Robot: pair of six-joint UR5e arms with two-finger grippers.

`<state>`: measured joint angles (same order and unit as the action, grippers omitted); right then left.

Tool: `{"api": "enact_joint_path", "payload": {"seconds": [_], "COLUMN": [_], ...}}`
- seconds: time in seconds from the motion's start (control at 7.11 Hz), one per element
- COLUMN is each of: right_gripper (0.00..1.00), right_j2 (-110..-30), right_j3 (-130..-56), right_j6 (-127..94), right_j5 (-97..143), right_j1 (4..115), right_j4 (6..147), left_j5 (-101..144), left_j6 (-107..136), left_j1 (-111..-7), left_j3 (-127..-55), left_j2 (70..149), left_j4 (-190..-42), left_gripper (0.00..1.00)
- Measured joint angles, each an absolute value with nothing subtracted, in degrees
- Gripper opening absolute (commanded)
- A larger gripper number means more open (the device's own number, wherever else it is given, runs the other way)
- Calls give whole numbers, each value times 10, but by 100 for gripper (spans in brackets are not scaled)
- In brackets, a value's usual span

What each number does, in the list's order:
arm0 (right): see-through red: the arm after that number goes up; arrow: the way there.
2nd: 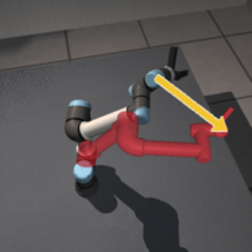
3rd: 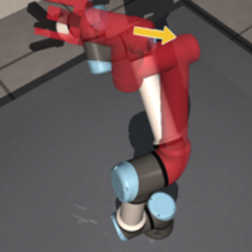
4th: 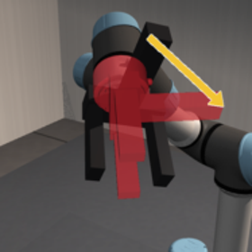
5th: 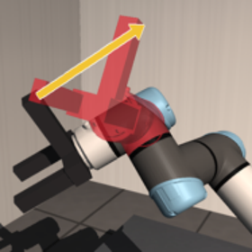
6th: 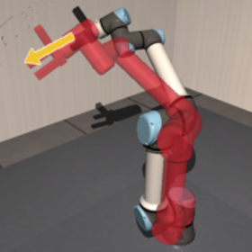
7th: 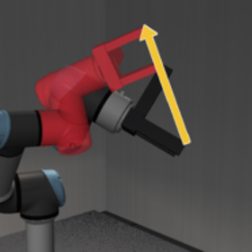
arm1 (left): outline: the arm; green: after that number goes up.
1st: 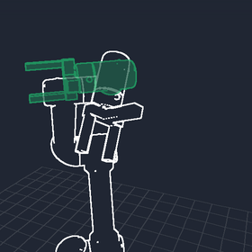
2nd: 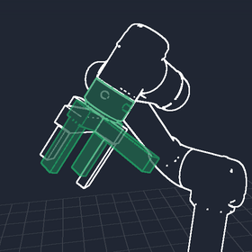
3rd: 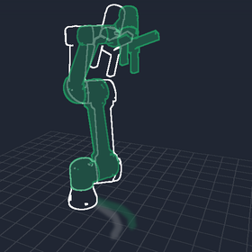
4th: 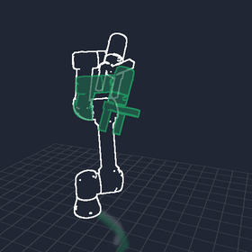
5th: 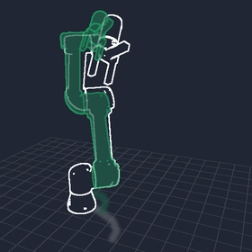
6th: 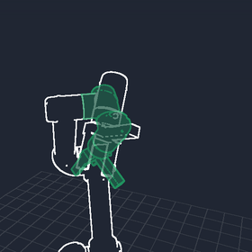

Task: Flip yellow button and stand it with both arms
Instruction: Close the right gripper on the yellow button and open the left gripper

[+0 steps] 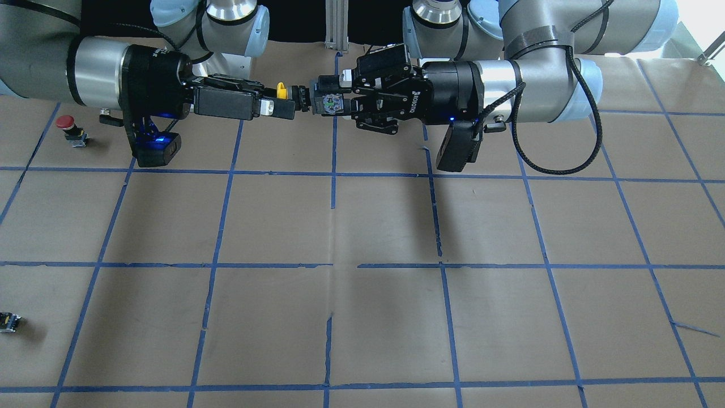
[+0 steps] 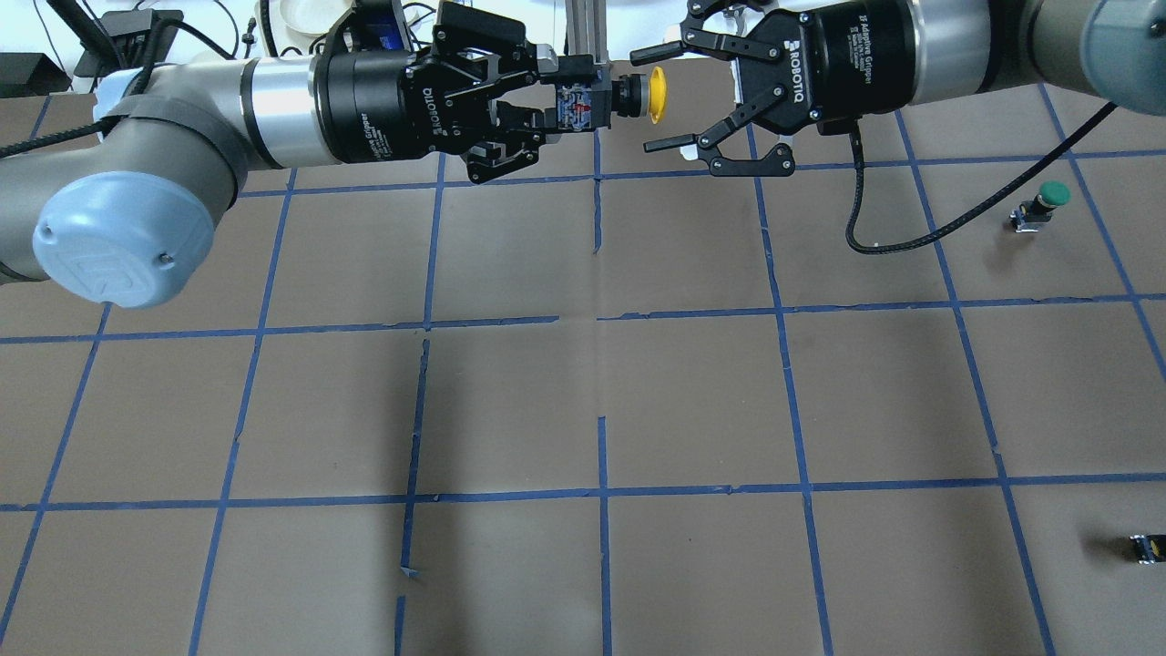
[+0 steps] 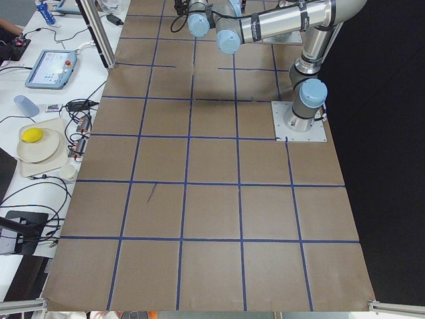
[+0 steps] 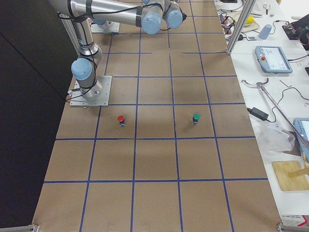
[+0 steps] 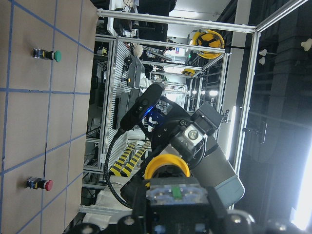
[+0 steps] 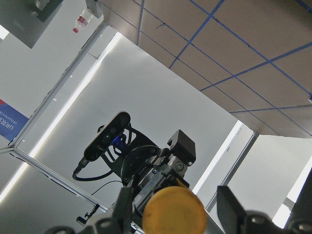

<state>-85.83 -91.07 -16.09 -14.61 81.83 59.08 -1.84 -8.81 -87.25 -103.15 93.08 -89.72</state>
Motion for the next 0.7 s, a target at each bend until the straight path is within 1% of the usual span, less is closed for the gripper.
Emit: {"api": "enact_joint_path", "payload": {"seconds": [0.14,0.28,0.42,0.56,0.7], "right_gripper": [29,29,29,29,29], "right_j2": [-859,-859,-859,-859,-858], "right_j3": [-910,-910,-910,-910,-909], "right_j6": [-159,-157,-154,-153,-153], "right_j5": [-146,-147,-147,-147,-147], "right_j1": [818,818,818,817,817], "right_j4": [591,591,591,591,592], "left_j5": [-18,-18,-18,-18,-18], "left_j6": [-87,-87,-86,-83,-80], "left_j1": [-873,-873,-873,-873,-873], "left_j3": [-1032,-1031,-1031,-1032,-1032], "left_j2": [931,931,931,932,933], "left_j4": [-896,-896,-896,-896,-896], "left_gripper": [14,22,88,99,99]}}
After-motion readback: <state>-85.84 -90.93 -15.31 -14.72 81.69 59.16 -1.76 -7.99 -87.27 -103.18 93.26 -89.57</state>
